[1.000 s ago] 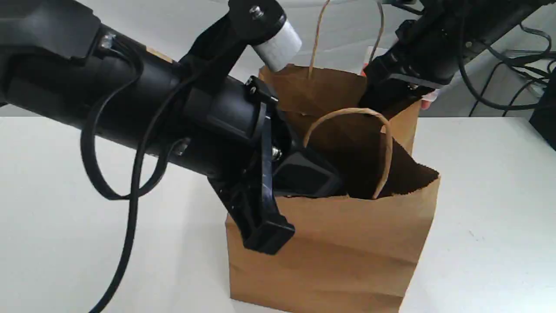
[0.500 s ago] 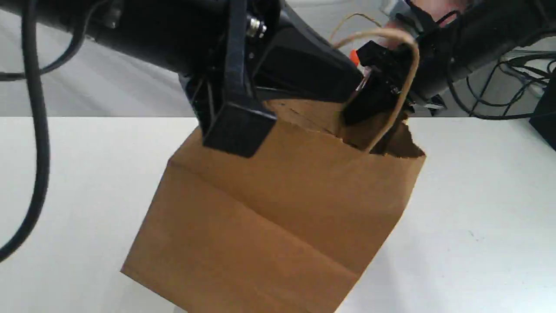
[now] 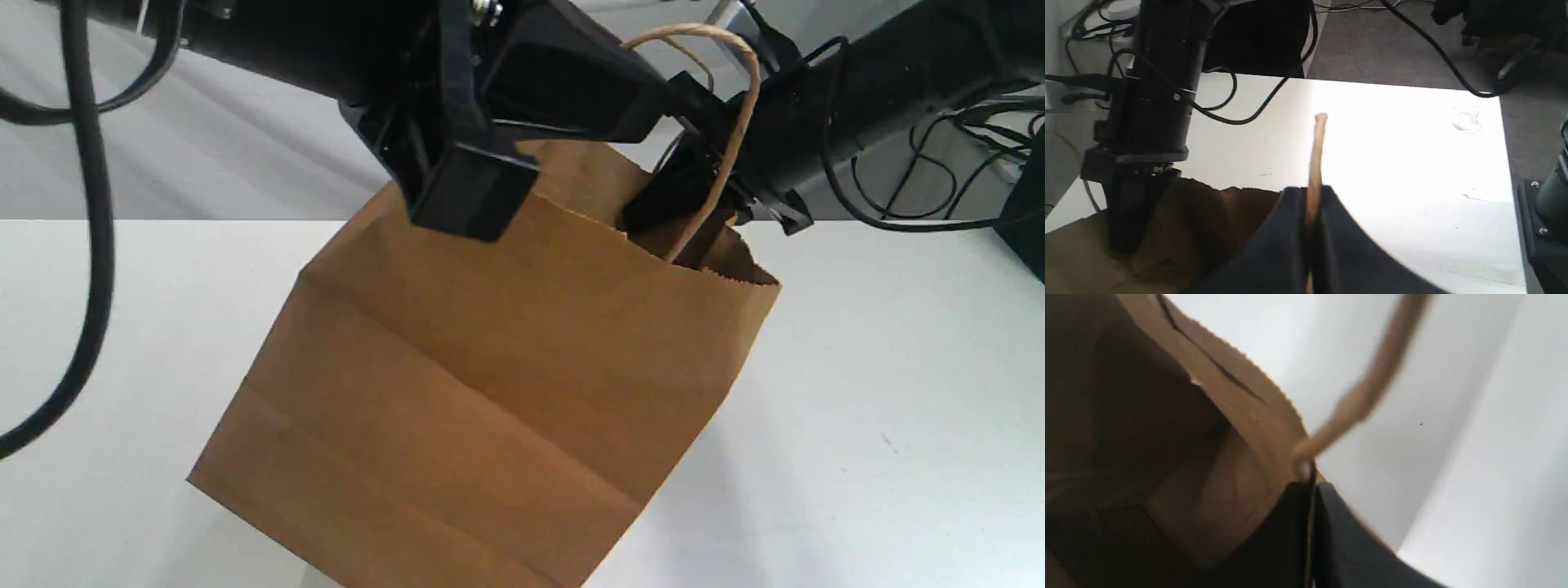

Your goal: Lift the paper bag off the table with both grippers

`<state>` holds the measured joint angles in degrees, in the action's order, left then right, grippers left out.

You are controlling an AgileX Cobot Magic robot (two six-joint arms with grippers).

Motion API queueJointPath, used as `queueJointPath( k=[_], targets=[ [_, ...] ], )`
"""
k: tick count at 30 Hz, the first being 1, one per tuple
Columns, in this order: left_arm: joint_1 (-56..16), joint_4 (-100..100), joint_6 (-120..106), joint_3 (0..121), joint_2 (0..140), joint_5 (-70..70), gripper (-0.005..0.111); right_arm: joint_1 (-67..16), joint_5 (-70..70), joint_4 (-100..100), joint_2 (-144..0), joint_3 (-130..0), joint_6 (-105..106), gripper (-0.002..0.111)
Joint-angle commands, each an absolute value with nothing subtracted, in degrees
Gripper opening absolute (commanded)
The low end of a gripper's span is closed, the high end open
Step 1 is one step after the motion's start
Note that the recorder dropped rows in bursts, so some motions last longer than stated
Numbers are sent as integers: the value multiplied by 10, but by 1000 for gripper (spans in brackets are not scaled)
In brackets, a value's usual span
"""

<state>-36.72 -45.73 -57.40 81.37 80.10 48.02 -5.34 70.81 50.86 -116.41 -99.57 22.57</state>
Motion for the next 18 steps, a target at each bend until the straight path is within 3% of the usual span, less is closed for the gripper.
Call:
queueJointPath(
  k=[1,18],
  targets=[
    [-366,-466,-565,835,788,469,0,-52,700,530,-1171,-994,226,0],
    [-366,-430,-522,863,789,484,0,-52,700,563,-1177,-994,242,0]
  ],
)
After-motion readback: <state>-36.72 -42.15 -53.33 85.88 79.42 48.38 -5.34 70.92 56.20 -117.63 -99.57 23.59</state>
